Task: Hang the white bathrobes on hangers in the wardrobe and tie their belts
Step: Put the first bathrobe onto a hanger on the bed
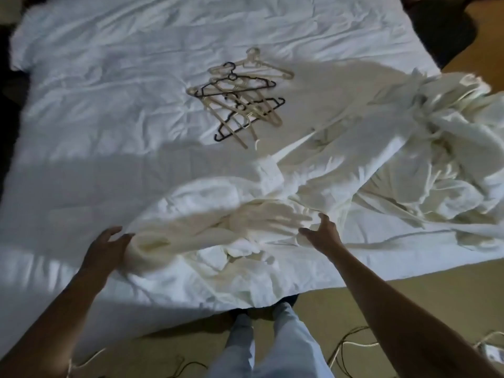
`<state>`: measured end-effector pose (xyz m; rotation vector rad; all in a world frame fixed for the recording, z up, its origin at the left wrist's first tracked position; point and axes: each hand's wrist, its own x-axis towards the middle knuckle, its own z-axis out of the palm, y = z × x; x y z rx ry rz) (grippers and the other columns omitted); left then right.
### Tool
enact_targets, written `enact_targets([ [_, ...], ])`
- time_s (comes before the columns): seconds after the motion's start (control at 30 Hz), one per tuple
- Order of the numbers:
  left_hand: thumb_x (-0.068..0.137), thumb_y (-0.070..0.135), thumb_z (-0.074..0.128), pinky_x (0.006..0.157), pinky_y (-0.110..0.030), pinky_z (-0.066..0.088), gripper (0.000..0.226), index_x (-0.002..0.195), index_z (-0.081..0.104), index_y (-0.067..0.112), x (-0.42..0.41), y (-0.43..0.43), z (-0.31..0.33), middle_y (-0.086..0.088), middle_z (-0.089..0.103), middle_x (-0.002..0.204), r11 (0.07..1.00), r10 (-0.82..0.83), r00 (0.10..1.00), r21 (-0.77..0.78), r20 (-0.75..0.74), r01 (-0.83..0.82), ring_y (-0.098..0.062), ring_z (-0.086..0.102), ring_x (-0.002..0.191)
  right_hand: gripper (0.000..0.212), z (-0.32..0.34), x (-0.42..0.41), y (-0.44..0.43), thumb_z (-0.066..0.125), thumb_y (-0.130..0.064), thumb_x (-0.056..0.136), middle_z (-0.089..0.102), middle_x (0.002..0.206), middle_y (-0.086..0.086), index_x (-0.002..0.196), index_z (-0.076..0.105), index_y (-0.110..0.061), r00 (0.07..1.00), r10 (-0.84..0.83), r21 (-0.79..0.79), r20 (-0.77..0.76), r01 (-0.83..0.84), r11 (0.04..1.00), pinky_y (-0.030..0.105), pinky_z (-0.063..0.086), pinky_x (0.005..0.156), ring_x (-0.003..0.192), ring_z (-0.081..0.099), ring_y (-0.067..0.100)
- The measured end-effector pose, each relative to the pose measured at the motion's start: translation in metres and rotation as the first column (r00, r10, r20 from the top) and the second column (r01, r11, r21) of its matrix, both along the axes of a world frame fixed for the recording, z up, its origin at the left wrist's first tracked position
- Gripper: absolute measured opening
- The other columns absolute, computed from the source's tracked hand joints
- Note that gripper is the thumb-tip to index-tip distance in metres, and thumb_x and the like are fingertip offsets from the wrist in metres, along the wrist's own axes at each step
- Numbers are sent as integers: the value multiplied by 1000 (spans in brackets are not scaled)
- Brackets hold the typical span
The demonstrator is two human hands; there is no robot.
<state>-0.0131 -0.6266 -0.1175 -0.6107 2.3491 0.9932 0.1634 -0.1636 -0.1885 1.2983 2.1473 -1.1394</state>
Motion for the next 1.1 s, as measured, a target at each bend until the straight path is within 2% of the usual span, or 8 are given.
enact_targets([
  [0.1, 88, 35, 72, 103, -49, 45, 71, 148, 46, 7, 10, 5, -23, -27, 54, 143, 953, -147, 985, -252, 89, 165, -44, 54, 127, 103, -29, -19, -6, 80, -44, 82, 24, 162, 20, 160, 19, -15, 999, 34, 93, 41, -38, 995, 50, 32, 117, 147, 30, 39],
  [0.27, 85, 26, 75, 109, -50, 40, 63, 142, 52, 11, 24, 86, -58, -24, 53, 136, 907, -359, 929, -270, -92, 324, -39, 48, 131, 131, -63, -36, 10, 85, -55, 72, 1, 169, 17, 162, -3, -21, 946, -316, 78, 75, 311, 947, 61, 16, 121, 153, 14, 41],
  [0.37, 87, 41, 76, 110, -51, 37, 71, 147, 48, 14, 16, 144, -83, -18, 48, 145, 871, -459, 875, -272, -155, 409, -38, 45, 135, 141, -88, -37, 28, 87, -57, 68, 23, 162, 24, 161, -9, -12, 952, -299, 32, 70, 297, 954, 54, 28, 119, 148, 28, 43],
  [0.47, 80, 65, 73, 112, -56, 34, 93, 153, 39, 17, -10, 177, -116, -16, 41, 153, 817, -529, 839, -344, -126, 463, -38, 38, 141, 106, -95, -47, 37, 87, -37, 74, 57, 134, 19, 153, 23, -11, 955, -296, -13, 4, 296, 955, 43, 51, 93, 124, 56, 41],
  [0.6, 73, 85, 60, 111, -55, 36, 102, 149, 38, 20, -37, 168, -165, -15, 48, 143, 721, -594, 800, -382, 87, 578, -39, 45, 136, 73, -81, -64, 26, 74, -27, 81, 62, 124, 11, 146, 42, -18, 999, 8, -59, -36, -10, 998, 36, 48, 85, 117, 60, 36],
  [0.73, 93, 47, 61, 95, -43, 48, 47, 121, 67, 10, -22, 161, -176, -20, 70, 120, 663, -682, 725, -338, 95, 668, -41, 64, 113, 73, -57, -55, -1, 62, -34, 66, 69, 114, 8, 138, 49, -30, 939, 324, -80, -112, -334, 939, 33, 44, 84, 105, 62, 29],
  [1.0, 71, 34, 64, 84, -30, 51, 25, 91, 74, 22, 88, 130, -130, -5, 77, 107, 802, -567, 736, 46, 369, 595, -22, 70, 105, 76, -10, -3, -7, 65, -7, 80, 57, 138, 2, 148, 47, -36, 635, 769, -355, 73, -704, 615, 31, 47, 93, 119, 55, 21],
  [1.1, 76, 22, 70, 55, -27, 53, 16, 90, 77, 22, 135, 118, -126, -3, 78, 86, 834, -530, 663, 185, 529, 519, -18, 73, 77, 74, -1, 10, 9, 67, -9, 79, 53, 134, -6, 146, 50, -37, 514, 844, -405, 155, -746, 529, 28, 43, 99, 119, 51, 15],
])
